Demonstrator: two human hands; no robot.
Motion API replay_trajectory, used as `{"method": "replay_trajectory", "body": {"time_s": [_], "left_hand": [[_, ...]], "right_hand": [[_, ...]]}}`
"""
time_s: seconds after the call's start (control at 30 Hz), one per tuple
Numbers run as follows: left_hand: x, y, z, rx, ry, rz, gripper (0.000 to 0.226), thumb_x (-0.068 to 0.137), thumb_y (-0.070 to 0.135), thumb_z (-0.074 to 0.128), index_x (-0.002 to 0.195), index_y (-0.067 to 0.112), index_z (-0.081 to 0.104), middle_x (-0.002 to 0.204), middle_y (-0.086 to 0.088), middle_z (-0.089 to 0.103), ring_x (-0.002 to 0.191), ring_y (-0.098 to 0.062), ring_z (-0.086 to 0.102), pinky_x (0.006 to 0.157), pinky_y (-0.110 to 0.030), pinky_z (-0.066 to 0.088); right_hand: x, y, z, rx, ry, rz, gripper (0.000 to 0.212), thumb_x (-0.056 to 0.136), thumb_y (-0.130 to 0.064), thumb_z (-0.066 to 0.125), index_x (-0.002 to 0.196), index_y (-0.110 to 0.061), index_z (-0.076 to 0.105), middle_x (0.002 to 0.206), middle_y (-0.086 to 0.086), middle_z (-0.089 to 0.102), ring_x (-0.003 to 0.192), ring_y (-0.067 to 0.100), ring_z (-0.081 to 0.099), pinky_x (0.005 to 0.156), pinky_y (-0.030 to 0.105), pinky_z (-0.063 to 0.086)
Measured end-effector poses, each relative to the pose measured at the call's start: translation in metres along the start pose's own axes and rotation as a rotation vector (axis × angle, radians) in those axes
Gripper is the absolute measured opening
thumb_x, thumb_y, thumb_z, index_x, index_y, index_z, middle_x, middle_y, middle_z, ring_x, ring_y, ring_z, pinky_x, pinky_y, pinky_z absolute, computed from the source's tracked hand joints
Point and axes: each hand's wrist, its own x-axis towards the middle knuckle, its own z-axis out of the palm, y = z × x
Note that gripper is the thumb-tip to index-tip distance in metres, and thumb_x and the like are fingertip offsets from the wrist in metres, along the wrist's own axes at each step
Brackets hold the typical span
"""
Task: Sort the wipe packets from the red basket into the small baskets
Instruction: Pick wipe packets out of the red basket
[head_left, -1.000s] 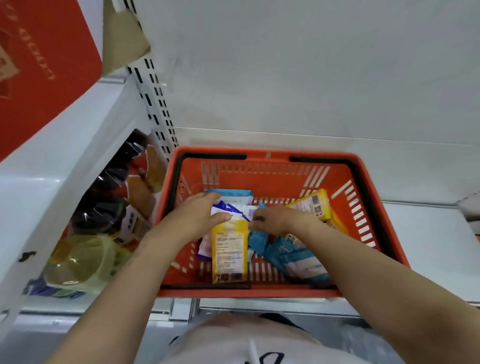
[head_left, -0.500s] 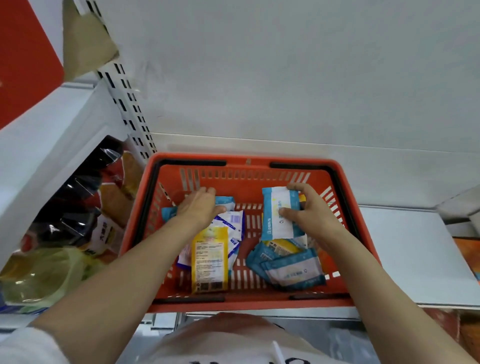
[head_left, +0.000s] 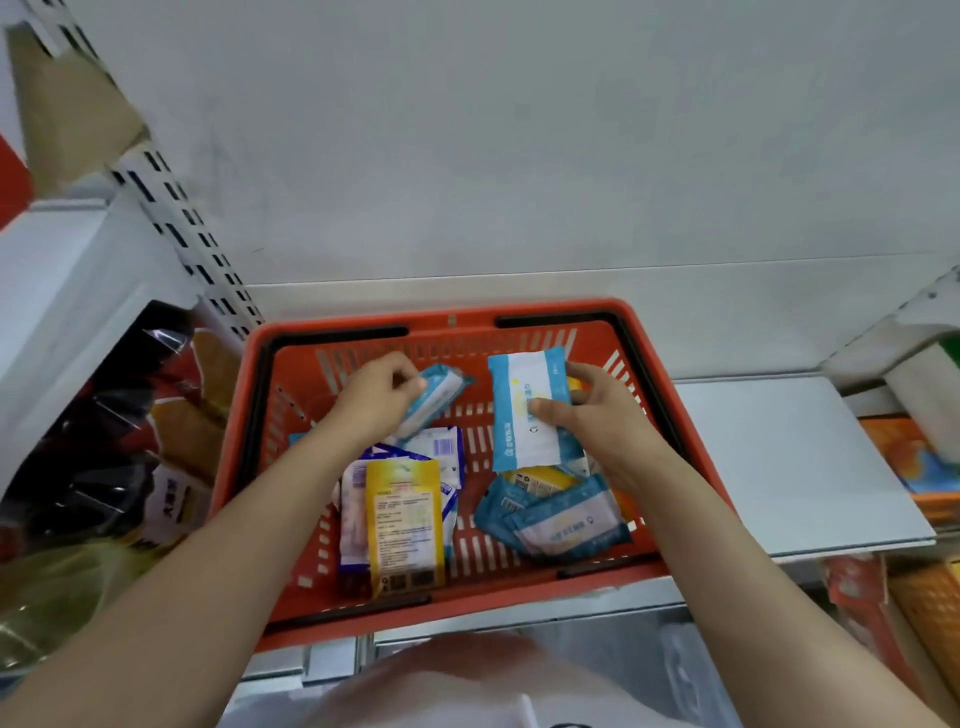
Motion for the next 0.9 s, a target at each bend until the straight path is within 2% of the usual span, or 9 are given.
{"method": "replay_trajectory", "body": {"time_s": [0.07, 0.17, 0.23, 0.33, 0.47, 0.6, 0.67, 0.73, 0.9], "left_hand": [[-0.014, 0.018, -0.004, -0.364, -0.05, -0.066, 0.019, 0.095, 0.02, 0.061, 0.077, 0.021, 0.056, 0.075, 0.0, 0.058, 0.064, -0.014, 0.049, 0.059, -0.027, 0.038], [-0.036, 0.043, 0.0, -0.78, -0.21, -0.201, 0.017, 0.1, 0.019, 0.051, 0.083, 0.017, 0.054, 0.076, -0.005, 0.062, 0.063, -0.016, 0.057, 0.059, -0.03, 0.048], [-0.044, 0.05, 0.001, -0.947, -0.336, -0.282, 0.016, 0.102, 0.026, 0.048, 0.091, 0.016, 0.056, 0.091, -0.011, 0.068, 0.079, -0.023, 0.066, 0.07, -0.04, 0.055], [-0.046, 0.045, 0.0, -1.054, -0.53, -0.34, 0.037, 0.1, 0.045, 0.044, 0.122, 0.018, 0.057, 0.119, -0.02, 0.066, 0.104, -0.034, 0.064, 0.079, -0.045, 0.056], [-0.049, 0.042, 0.006, -1.063, -0.559, -0.323, 0.032, 0.088, 0.036, 0.062, 0.117, 0.024, 0.059, 0.11, -0.006, 0.069, 0.09, -0.02, 0.064, 0.075, -0.038, 0.051], [-0.049, 0.046, 0.013, -1.028, -0.57, -0.341, 0.077, 0.064, 0.028, 0.085, 0.134, 0.019, 0.056, 0.124, -0.01, 0.065, 0.103, -0.026, 0.062, 0.073, -0.038, 0.057], [-0.054, 0.054, 0.017, -1.016, -0.526, -0.313, 0.069, 0.067, 0.016, 0.08, 0.132, 0.007, 0.056, 0.119, -0.017, 0.068, 0.097, -0.026, 0.068, 0.068, -0.033, 0.058], [-0.068, 0.068, 0.023, -0.977, -0.455, -0.27, 0.057, 0.068, 0.011, 0.075, 0.122, 0.0, 0.061, 0.106, -0.018, 0.072, 0.084, -0.025, 0.072, 0.062, -0.033, 0.059], [-0.109, 0.114, 0.055, -0.865, -0.357, -0.091, 0.032, 0.081, -0.003, 0.07, 0.109, 0.01, 0.061, 0.094, -0.01, 0.073, 0.074, -0.021, 0.073, 0.058, -0.035, 0.059]], "right_hand": [[-0.002, -0.003, 0.006, 0.075, 0.051, -0.007, 0.039, 0.085, -0.011, 0.075, 0.12, -0.009, 0.059, 0.102, 0.009, 0.074, 0.079, 0.018, 0.075, 0.062, 0.03, 0.059], [-0.008, -0.004, 0.02, 0.129, 0.063, -0.013, 0.031, 0.084, -0.011, 0.076, 0.11, -0.011, 0.059, 0.102, 0.008, 0.074, 0.082, 0.019, 0.075, 0.066, 0.033, 0.06], [-0.012, -0.001, 0.028, 0.149, 0.076, -0.026, 0.032, 0.084, -0.008, 0.075, 0.111, -0.012, 0.057, 0.103, 0.006, 0.073, 0.082, 0.017, 0.074, 0.067, 0.033, 0.06], [-0.018, 0.001, 0.031, 0.184, 0.132, -0.048, 0.05, 0.084, -0.007, 0.075, 0.125, -0.015, 0.05, 0.113, 0.006, 0.071, 0.088, 0.017, 0.074, 0.07, 0.035, 0.062], [-0.032, 0.002, 0.027, 0.225, 0.168, -0.141, 0.087, 0.083, 0.0, 0.075, 0.148, -0.034, 0.028, 0.115, 0.005, 0.068, 0.091, 0.018, 0.073, 0.069, 0.035, 0.061], [-0.049, 0.004, 0.021, 0.205, 0.225, -0.212, 0.07, 0.078, 0.004, 0.076, 0.131, -0.031, 0.046, 0.105, 0.012, 0.07, 0.085, 0.023, 0.073, 0.066, 0.038, 0.061], [-0.058, 0.009, 0.013, 0.205, 0.307, -0.223, 0.057, 0.073, 0.0, 0.08, 0.115, -0.026, 0.051, 0.1, 0.011, 0.071, 0.082, 0.023, 0.073, 0.07, 0.042, 0.061], [-0.068, 0.015, -0.005, 0.225, 0.425, -0.24, 0.05, 0.071, -0.002, 0.082, 0.104, -0.022, 0.049, 0.093, 0.007, 0.069, 0.075, 0.016, 0.07, 0.069, 0.035, 0.06], [-0.113, 0.028, -0.073, 0.314, 0.586, -0.256, 0.052, 0.067, -0.017, 0.088, 0.097, -0.025, 0.046, 0.107, 0.014, 0.066, 0.087, 0.022, 0.073, 0.074, 0.039, 0.061]]}}
